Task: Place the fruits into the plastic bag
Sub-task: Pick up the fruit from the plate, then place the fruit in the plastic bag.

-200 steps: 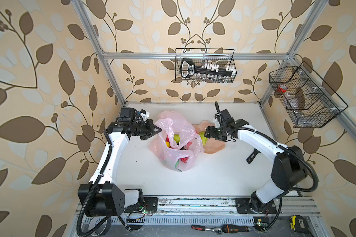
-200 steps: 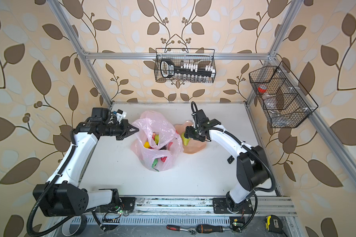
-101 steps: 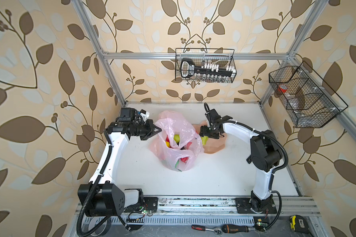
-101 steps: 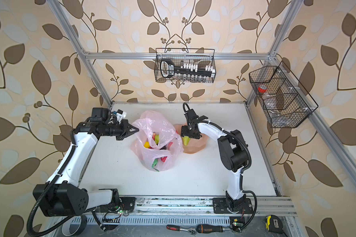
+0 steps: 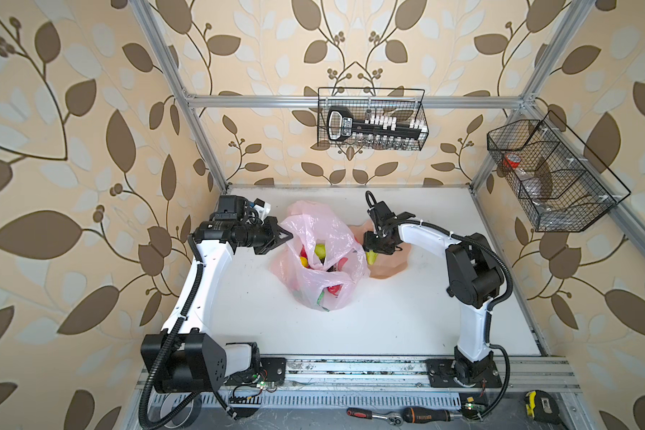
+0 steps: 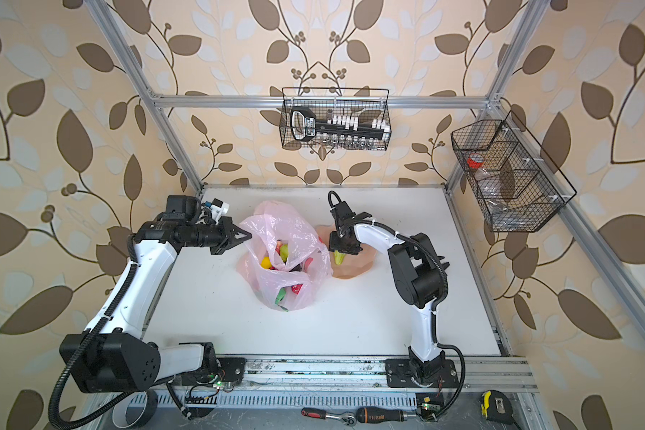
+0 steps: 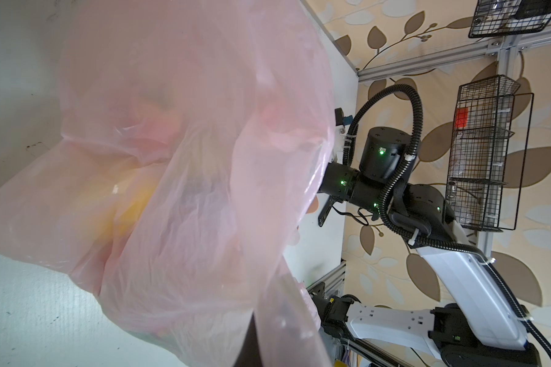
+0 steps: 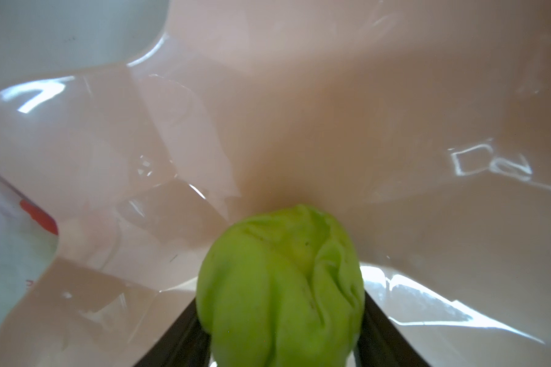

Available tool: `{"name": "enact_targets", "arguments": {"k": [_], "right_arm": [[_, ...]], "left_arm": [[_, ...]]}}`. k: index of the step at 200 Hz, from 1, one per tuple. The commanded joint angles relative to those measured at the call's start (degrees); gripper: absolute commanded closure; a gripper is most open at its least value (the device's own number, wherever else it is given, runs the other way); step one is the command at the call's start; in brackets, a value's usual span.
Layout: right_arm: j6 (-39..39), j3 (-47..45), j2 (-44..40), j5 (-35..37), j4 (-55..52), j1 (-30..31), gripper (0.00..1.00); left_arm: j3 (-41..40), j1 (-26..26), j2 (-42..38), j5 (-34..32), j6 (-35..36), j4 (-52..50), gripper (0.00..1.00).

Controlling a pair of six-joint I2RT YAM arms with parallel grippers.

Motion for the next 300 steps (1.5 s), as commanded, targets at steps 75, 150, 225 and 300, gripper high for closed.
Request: {"name": "enact_targets", "arguments": {"k": [75,150,225,300], "right_arm": [[3.77,-7.28,-22.43,-2.60,8.97,-2.34,0.55],[8.13,-13.14,-30.42,-6.79,13.18,-0.15,0.62],[16.47,-23.58,-33.98,-6.23,20.90,13.44,0.64],[18.07,-21.55,-26.14,-8.62,23.48,17.75,0.66]], "left_arm": [[1.60,-0.57,0.20,2.07,1.40,0.48,1.00],[1.83,-0.61,1.08,2.34,0.96,1.29,1.00],[1.93,-0.57,1.87,2.59,0.53,2.08,1.00],[1.92,-0.57,1.78,2.95,0.47,2.24,1.00]]}}
